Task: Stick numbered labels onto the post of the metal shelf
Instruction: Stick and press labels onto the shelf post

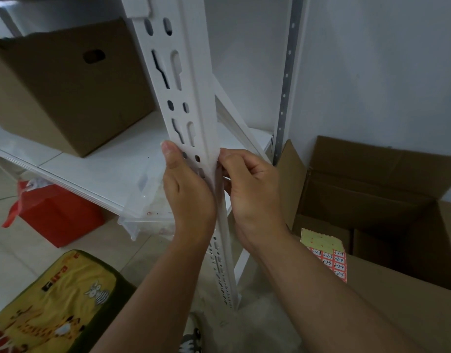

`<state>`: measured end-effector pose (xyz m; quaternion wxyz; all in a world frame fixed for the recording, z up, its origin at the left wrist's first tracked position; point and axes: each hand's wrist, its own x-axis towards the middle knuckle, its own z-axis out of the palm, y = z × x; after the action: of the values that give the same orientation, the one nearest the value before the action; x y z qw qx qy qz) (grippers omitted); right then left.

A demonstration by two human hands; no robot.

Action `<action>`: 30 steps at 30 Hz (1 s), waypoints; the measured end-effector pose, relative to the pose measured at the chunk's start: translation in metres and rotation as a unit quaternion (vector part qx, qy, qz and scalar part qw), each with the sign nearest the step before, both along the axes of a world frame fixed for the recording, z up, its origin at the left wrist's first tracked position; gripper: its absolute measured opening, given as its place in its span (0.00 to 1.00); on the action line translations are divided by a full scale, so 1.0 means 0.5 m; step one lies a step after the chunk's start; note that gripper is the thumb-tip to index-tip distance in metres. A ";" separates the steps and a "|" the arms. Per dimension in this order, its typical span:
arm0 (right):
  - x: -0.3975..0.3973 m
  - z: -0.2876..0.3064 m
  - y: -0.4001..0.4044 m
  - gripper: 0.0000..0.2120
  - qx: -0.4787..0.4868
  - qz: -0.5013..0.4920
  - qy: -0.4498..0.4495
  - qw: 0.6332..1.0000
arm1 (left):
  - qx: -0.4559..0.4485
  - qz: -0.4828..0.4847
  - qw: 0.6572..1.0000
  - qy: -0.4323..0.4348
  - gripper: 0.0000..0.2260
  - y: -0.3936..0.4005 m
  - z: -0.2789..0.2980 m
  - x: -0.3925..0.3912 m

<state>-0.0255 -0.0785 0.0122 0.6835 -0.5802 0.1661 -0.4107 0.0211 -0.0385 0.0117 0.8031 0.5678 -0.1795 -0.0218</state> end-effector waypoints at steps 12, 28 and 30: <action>0.000 0.004 -0.005 0.15 0.012 -0.015 0.007 1.000 | -0.007 0.019 1.000 0.007 0.23 -0.005 -0.001 -0.003; -0.003 0.003 -0.009 0.09 0.155 0.088 -0.040 0.983 | -0.010 0.004 1.000 -0.019 0.23 0.002 -0.008 0.003; -0.002 0.005 -0.008 0.09 0.165 0.088 -0.039 0.982 | -0.011 0.005 1.000 -0.015 0.23 0.001 -0.008 0.003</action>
<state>-0.0264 -0.0827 0.0150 0.8092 -0.4554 0.1533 -0.3381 0.0228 -0.0383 0.0076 0.8066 0.5601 -0.1888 -0.0069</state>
